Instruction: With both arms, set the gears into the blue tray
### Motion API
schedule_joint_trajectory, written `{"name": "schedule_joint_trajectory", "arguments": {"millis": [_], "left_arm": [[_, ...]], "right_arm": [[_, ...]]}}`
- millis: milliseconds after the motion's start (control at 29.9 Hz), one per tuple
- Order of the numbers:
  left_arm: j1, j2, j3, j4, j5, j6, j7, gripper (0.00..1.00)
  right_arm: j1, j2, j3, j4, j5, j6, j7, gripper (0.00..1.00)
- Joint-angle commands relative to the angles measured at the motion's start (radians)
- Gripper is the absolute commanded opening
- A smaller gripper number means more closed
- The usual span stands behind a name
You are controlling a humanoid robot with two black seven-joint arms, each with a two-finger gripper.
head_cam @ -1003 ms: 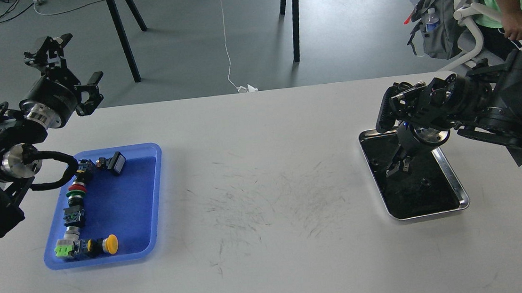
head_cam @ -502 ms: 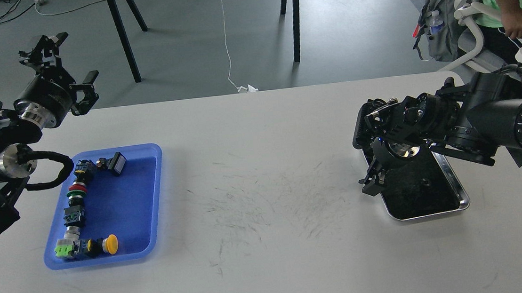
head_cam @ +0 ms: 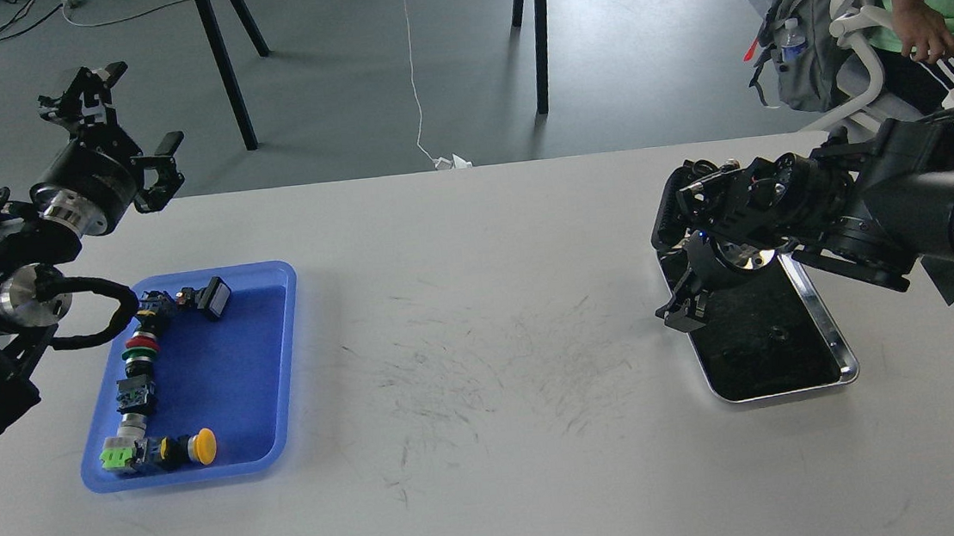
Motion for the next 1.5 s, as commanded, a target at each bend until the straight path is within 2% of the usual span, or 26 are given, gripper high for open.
{"name": "schedule_joint_trajectory", "arguments": {"millis": [0,334,568,736,903,1070,1471], "left_arm": [[0.000,0.002,0.000,0.000,0.000,-0.002,-0.001,0.99],[-0.002,0.002,0.000,0.000,0.000,-0.002,-0.001,0.99],[0.001,-0.001,0.000,0.000,0.001,-0.002,-0.001,0.99],[0.001,-0.002,0.000,0.000,0.011,-0.002,-0.001,0.99],[0.003,-0.002,0.000,0.000,0.012,-0.002,-0.001,0.99],[0.011,0.001,0.000,0.000,0.012,-0.002,-0.003,0.99],[0.017,-0.002,0.000,0.000,0.012,-0.002,-0.003,0.99]], "right_arm": [[0.033,0.001,0.017,0.014,0.025,0.003,0.000,0.80],[0.088,0.004,0.014,0.058,0.079,0.011,0.000,0.80],[0.135,0.000,-0.127,0.100,0.070,0.005,0.000,0.78],[0.144,-0.002,-0.134,0.103,0.067,0.003,0.000,0.77],[0.132,-0.002,-0.150,0.104,0.067,0.003,0.000,0.69],[0.128,-0.002,-0.209,0.123,0.059,0.000,0.000,0.69],[0.105,0.001,-0.204,0.111,0.061,0.000,0.000,0.69]]}}
